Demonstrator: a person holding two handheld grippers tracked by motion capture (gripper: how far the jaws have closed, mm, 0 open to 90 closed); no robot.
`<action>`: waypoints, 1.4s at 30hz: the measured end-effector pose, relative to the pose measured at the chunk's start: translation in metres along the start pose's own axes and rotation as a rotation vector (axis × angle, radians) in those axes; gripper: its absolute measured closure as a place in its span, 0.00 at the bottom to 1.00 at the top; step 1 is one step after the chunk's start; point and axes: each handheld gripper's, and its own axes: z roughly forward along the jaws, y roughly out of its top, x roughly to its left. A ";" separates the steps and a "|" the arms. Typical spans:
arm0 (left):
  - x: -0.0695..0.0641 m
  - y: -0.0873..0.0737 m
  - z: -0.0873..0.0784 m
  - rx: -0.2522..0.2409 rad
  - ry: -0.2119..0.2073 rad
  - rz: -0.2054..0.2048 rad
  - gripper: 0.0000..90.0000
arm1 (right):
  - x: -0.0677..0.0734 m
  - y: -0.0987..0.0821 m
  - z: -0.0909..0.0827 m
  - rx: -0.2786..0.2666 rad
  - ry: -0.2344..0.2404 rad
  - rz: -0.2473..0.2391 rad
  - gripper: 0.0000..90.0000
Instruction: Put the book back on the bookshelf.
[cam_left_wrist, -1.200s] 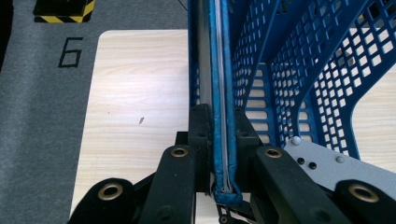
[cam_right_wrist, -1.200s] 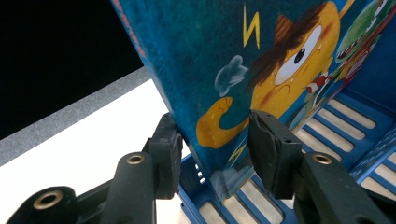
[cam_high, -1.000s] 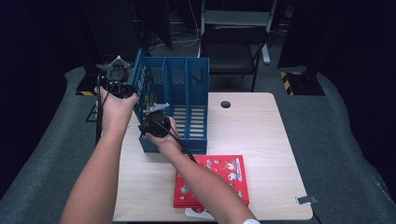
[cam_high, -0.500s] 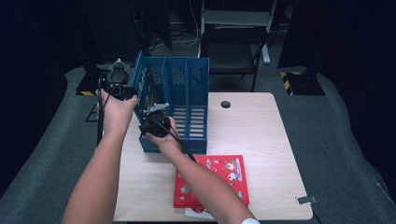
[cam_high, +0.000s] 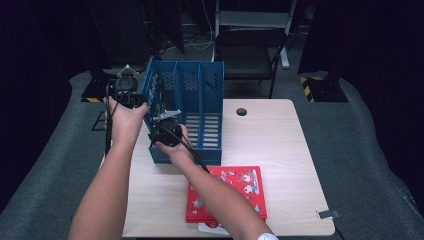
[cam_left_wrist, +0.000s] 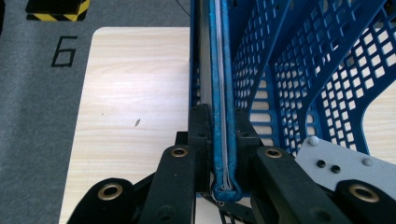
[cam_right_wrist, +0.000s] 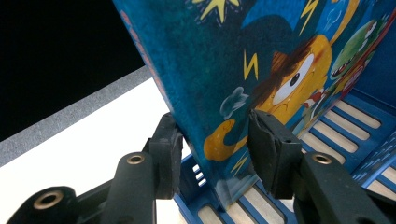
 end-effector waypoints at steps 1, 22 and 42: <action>0.001 0.000 0.001 -0.007 -0.007 -0.007 0.91 | -0.001 0.000 0.000 0.004 0.002 -0.005 0.61; 0.007 -0.002 0.000 -0.077 -0.015 -0.021 0.85 | -0.004 -0.002 0.002 -0.020 -0.002 0.011 0.65; 0.013 -0.003 -0.012 -0.140 -0.061 -0.040 0.56 | -0.012 -0.005 -0.008 -0.010 0.025 0.067 0.57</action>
